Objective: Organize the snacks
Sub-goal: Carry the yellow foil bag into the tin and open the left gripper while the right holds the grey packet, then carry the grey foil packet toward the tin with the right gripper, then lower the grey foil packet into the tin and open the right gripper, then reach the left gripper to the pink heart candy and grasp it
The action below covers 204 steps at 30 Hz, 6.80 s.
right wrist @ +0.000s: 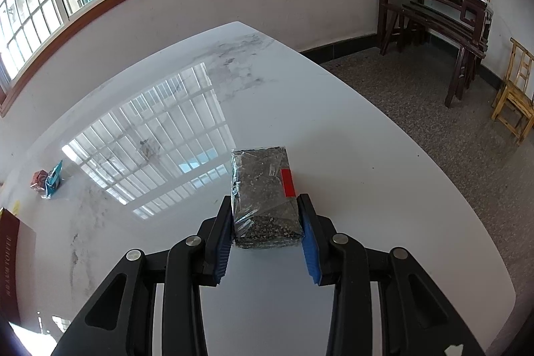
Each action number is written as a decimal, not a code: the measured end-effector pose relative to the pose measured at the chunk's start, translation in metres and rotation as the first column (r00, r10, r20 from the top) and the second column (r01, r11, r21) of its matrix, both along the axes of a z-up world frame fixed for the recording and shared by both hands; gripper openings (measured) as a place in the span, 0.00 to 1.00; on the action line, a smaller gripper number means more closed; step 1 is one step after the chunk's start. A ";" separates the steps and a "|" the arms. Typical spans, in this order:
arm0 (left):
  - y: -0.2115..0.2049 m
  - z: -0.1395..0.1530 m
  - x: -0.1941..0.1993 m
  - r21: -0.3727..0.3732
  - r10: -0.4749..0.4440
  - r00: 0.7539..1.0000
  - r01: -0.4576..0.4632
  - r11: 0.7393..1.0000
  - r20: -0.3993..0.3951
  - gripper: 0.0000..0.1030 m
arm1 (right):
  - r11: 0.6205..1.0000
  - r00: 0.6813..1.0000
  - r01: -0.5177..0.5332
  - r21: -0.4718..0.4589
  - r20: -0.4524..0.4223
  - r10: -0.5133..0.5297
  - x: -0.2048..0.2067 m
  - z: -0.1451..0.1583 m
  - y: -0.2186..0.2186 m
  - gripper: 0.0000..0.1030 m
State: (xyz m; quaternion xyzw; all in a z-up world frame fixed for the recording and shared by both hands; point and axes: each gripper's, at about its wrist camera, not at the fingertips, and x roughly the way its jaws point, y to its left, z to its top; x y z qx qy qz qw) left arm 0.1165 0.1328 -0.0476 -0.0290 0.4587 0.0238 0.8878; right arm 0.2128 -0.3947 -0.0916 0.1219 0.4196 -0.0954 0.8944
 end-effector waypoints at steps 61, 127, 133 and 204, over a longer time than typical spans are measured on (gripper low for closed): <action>-0.017 -0.012 -0.014 0.193 0.003 0.999 -0.011 0.981 0.042 0.60 | 0.986 0.986 -0.164 0.014 0.009 0.164 -0.018 0.002 0.054 0.33; 0.100 -0.005 -0.053 0.087 0.142 0.989 -0.145 0.986 0.043 0.71 | 0.571 0.575 -0.814 0.108 0.004 0.818 0.014 0.046 0.528 0.33; 0.105 -0.007 -0.053 0.088 0.146 0.988 -0.149 0.985 0.040 0.73 | 0.550 0.554 -0.830 0.089 0.020 0.832 0.007 0.052 0.531 0.39; -0.169 -0.059 0.255 0.318 -0.857 0.370 0.912 0.261 -0.359 0.52 | 0.952 0.955 -0.297 0.067 0.041 0.295 -0.003 0.001 0.080 0.88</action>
